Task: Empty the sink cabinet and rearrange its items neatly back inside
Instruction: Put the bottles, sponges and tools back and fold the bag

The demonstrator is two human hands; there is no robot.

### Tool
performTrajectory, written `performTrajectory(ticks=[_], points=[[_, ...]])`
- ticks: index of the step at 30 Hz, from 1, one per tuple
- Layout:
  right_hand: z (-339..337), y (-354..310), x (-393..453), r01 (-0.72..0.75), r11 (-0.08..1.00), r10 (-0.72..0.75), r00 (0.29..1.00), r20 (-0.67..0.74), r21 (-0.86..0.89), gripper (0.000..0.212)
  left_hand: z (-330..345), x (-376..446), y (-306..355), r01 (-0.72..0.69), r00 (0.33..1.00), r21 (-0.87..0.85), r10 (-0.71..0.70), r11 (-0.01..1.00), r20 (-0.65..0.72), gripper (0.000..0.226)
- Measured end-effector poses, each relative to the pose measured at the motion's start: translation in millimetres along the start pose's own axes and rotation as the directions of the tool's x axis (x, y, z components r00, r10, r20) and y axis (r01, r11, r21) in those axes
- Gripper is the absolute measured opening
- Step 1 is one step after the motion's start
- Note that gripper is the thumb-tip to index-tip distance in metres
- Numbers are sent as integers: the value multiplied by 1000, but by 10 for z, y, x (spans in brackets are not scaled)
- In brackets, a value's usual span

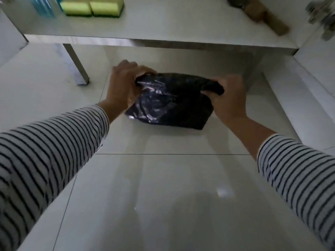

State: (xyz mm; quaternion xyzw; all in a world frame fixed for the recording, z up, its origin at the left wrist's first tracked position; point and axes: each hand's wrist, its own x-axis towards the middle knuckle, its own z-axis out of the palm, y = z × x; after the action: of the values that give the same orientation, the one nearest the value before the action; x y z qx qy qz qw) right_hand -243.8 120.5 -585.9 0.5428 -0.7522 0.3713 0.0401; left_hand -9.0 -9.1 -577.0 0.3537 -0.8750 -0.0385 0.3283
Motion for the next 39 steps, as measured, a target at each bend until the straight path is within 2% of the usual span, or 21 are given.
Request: performTrajectory(ticks=[2, 4, 6, 8, 9, 10, 11, 12, 13, 15, 16, 18, 22, 24, 27, 31, 34, 39], points=[[-158, -171, 118, 130, 992, -130, 984, -119, -7, 25, -183, 134, -31, -2, 997, 39, 6, 999, -83, 38], [-230, -251, 18, 272, 962, -274, 947, -168, -35, 20, -254, 32, -75, -57, 995, 31, 59, 998, -80, 34], [-155, -176, -274, 324, 946, -325, 941, -97, -26, 19, -221, -287, -101, -131, 991, 8, 131, 991, -5, 33], [-23, 8, -698, 313, 950, -314, 944, 101, 24, 20, -84, -793, -168, -151, 968, -42, 157, 988, 198, 40], [18, 92, -905, 259, 964, -266, 921, 283, 61, 23, -29, -1058, -183, -98, 920, -78, 120, 992, 374, 48], [21, 149, -1084, 164, 984, -179, 846, 502, 73, 30, 20, -1314, -189, 9, 815, -88, 43, 996, 578, 62], [9, 182, -1233, 40, 998, -60, 720, 691, 45, 36, 37, -1532, -158, 122, 673, -58, -39, 991, 739, 72], [9, 224, -1340, -59, 998, 16, 649, 760, 29, 38, 68, -1705, -123, 217, 595, -11, -123, 976, 794, 73], [24, 262, -1397, -130, 991, 70, 688, 722, 28, 36, 107, -1825, -98, 307, 609, 7, -202, 952, 767, 66], [43, 272, -1418, -238, 970, 181, 836, 518, 45, 34, 171, -1922, -2, 457, 724, -37, -347, 889, 596, 52], [84, 288, -1415, -296, 954, 241, 854, 460, 50, 35, 199, -1919, 66, 491, 752, -41, -399, 870, 524, 45], [140, 245, -1381, -423, 904, 333, 792, 512, 67, 42, 257, -1857, 215, 550, 730, -1, -481, 835, 485, 49], [190, 128, -1307, -572, 797, 300, 652, 697, 191, 66, 329, -1678, 455, 716, 565, -17, -564, 698, 602, 86], [187, 74, -1275, -615, 753, 283, 625, 728, 236, 72, 343, -1606, 458, 752, 540, -66, -555, 656, 632, 92], [106, 8, -1232, -616, 734, 279, 658, 699, 287, 69, 272, -1532, 419, 806, 506, -171, -511, 566, 695, 97], [-80, -103, -1029, -616, 698, 289, 708, 644, 364, 64, 50, -1285, 422, 768, 594, -279, -477, 577, 648, 99], [-254, -274, -758, -593, 681, 296, 760, 579, 430, 61, -175, -910, 421, 713, 651, -284, -456, 641, 607, 102], [-649, -678, -133, -503, 715, 252, 833, 492, 485, 58, -707, -77, 364, 595, 766, -323, -399, 736, 503, 103]])
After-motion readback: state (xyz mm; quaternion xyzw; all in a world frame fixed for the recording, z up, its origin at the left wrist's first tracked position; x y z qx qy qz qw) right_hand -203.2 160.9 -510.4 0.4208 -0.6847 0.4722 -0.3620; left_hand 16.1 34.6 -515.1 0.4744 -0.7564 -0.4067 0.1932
